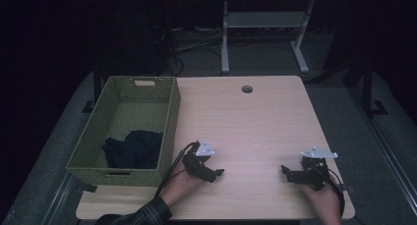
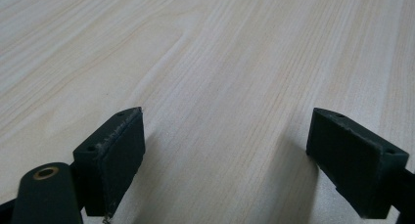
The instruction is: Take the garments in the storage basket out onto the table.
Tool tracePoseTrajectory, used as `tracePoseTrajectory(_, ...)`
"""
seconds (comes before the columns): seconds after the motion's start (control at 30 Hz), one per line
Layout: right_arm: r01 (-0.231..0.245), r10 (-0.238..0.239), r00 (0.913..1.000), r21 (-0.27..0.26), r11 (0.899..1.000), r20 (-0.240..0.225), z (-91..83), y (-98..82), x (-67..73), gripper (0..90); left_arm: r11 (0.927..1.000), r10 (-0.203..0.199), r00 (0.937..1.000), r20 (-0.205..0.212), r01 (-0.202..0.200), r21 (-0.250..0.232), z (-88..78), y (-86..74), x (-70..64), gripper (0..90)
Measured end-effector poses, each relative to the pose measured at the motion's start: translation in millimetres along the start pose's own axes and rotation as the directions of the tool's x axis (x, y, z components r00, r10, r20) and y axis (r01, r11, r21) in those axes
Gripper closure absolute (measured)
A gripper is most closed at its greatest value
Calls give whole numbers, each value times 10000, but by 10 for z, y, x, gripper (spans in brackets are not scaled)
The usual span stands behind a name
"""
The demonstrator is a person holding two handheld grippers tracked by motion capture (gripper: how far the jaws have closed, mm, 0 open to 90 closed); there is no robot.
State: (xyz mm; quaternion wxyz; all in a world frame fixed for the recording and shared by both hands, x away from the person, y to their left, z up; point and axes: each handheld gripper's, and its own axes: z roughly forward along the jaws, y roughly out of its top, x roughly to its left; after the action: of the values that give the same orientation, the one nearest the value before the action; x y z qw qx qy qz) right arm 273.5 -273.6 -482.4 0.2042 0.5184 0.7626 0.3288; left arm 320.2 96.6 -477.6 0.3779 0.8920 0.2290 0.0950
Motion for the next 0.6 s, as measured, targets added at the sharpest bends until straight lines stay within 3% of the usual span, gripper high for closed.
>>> tracePoseTrajectory(0.6,74,-74,10000,5,10000,-47,-4,-4,-6,82,9996,-277,9995,145,275,87,-17,21,-22,144)
